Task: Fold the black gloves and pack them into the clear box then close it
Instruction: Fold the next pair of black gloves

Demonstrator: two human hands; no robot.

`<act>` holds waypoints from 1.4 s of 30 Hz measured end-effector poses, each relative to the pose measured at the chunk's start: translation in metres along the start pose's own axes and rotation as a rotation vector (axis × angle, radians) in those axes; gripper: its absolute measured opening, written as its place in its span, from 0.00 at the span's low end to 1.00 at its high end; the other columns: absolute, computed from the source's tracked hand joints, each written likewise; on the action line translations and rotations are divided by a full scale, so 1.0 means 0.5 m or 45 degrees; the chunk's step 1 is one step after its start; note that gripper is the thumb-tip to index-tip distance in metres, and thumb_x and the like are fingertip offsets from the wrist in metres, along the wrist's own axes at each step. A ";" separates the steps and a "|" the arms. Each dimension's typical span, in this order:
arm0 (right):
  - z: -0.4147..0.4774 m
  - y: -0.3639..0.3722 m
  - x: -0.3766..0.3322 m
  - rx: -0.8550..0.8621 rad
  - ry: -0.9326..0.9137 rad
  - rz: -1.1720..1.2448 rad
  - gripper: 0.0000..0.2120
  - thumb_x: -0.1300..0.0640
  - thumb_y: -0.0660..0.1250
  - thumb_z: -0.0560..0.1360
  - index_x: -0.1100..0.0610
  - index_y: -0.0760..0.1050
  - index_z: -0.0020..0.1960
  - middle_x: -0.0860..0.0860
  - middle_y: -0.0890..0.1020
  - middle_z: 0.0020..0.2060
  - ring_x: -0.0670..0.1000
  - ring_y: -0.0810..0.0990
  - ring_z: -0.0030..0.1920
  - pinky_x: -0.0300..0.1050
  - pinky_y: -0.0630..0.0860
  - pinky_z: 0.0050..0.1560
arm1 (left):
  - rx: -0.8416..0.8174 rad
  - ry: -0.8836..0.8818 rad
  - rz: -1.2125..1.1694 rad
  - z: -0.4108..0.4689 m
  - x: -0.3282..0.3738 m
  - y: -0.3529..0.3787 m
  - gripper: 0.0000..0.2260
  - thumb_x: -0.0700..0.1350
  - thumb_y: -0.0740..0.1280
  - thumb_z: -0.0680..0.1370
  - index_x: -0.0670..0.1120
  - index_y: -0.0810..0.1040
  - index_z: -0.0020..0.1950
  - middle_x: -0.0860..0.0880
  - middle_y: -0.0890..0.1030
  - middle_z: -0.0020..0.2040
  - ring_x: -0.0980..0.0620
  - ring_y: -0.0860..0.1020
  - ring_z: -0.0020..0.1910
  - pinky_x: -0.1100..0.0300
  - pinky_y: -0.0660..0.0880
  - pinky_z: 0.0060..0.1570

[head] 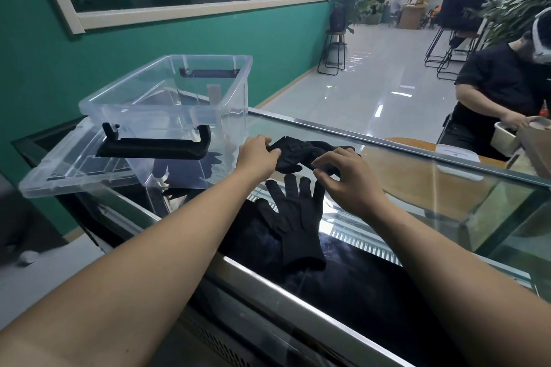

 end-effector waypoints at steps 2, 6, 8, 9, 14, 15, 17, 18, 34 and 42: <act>0.000 0.000 -0.001 -0.008 0.008 0.006 0.05 0.55 0.73 0.79 0.51 0.85 0.54 0.44 0.83 0.45 0.48 0.77 0.52 0.32 0.70 0.49 | 0.011 0.014 0.018 -0.002 -0.002 -0.001 0.20 0.47 0.71 0.84 0.46 0.77 0.75 0.45 0.76 0.74 0.45 0.77 0.72 0.52 0.74 0.72; 0.000 0.002 0.000 -0.015 0.023 0.015 0.05 0.56 0.72 0.79 0.51 0.85 0.54 0.44 0.83 0.45 0.48 0.78 0.51 0.30 0.68 0.48 | 0.085 0.015 -0.058 -0.009 -0.003 -0.003 0.09 0.44 0.73 0.82 0.47 0.83 0.62 0.45 0.80 0.65 0.46 0.81 0.62 0.57 0.76 0.58; 0.001 0.001 -0.002 0.009 0.015 0.030 0.06 0.58 0.72 0.78 0.51 0.85 0.54 0.45 0.84 0.45 0.49 0.78 0.51 0.32 0.70 0.49 | 0.118 0.035 -0.115 -0.017 0.003 -0.008 0.04 0.43 0.72 0.82 0.50 0.82 0.56 0.46 0.82 0.61 0.46 0.82 0.58 0.58 0.75 0.55; 0.001 0.000 -0.004 0.027 0.009 0.032 0.07 0.58 0.71 0.78 0.51 0.85 0.54 0.45 0.84 0.45 0.49 0.79 0.51 0.34 0.71 0.49 | 0.129 0.050 -0.157 -0.021 0.007 -0.011 0.03 0.43 0.72 0.82 0.50 0.81 0.54 0.47 0.83 0.59 0.47 0.82 0.57 0.58 0.75 0.54; 0.003 -0.013 -0.019 0.157 0.119 0.156 0.05 0.56 0.72 0.80 0.52 0.86 0.54 0.46 0.87 0.45 0.49 0.84 0.48 0.42 0.79 0.48 | 0.133 0.153 -0.385 -0.048 0.049 -0.037 0.05 0.43 0.71 0.82 0.54 0.78 0.50 0.55 0.83 0.49 0.48 0.84 0.53 0.49 0.84 0.55; 0.003 -0.016 -0.021 0.173 0.173 0.233 0.05 0.55 0.72 0.81 0.52 0.86 0.54 0.46 0.87 0.44 0.48 0.85 0.47 0.41 0.80 0.47 | 0.133 0.188 -0.395 -0.052 0.057 -0.045 0.06 0.43 0.72 0.82 0.54 0.79 0.49 0.55 0.83 0.49 0.48 0.84 0.53 0.49 0.85 0.54; 0.006 -0.022 -0.025 0.194 0.286 0.431 0.06 0.54 0.70 0.82 0.54 0.85 0.52 0.47 0.88 0.42 0.46 0.87 0.43 0.40 0.81 0.44 | 0.143 0.266 -0.378 -0.061 0.076 -0.062 0.05 0.43 0.73 0.82 0.52 0.80 0.51 0.54 0.83 0.49 0.50 0.83 0.51 0.57 0.83 0.50; 0.008 -0.026 -0.027 0.207 0.324 0.536 0.07 0.54 0.70 0.83 0.56 0.85 0.51 0.50 0.88 0.40 0.47 0.87 0.40 0.41 0.81 0.41 | 0.153 0.313 -0.373 -0.064 0.084 -0.071 0.04 0.43 0.73 0.82 0.51 0.81 0.52 0.54 0.84 0.49 0.51 0.83 0.51 0.59 0.81 0.50; 0.007 -0.012 -0.084 -0.802 0.767 1.662 0.53 0.21 0.47 0.77 0.68 0.75 0.72 0.71 0.82 0.63 0.65 0.84 0.64 0.48 0.85 0.49 | 0.094 0.794 -0.326 -0.166 0.137 -0.146 0.05 0.40 0.76 0.78 0.48 0.87 0.53 0.55 0.88 0.46 0.53 0.85 0.50 0.59 0.80 0.57; -0.003 -0.005 -0.105 -0.973 0.691 2.097 0.47 0.23 0.48 0.80 0.63 0.75 0.73 0.65 0.79 0.70 0.63 0.77 0.71 0.63 0.62 0.81 | -0.018 0.818 -0.313 -0.288 0.102 -0.129 0.05 0.31 0.76 0.78 0.38 0.86 0.53 0.47 0.85 0.48 0.67 0.83 0.45 0.76 0.76 0.45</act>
Point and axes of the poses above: each hand's wrist, its own z-axis towards the middle knuckle, its own y-axis out of the palm, x = y × z, the point moved 2 cm from there along z, towards the middle knuckle
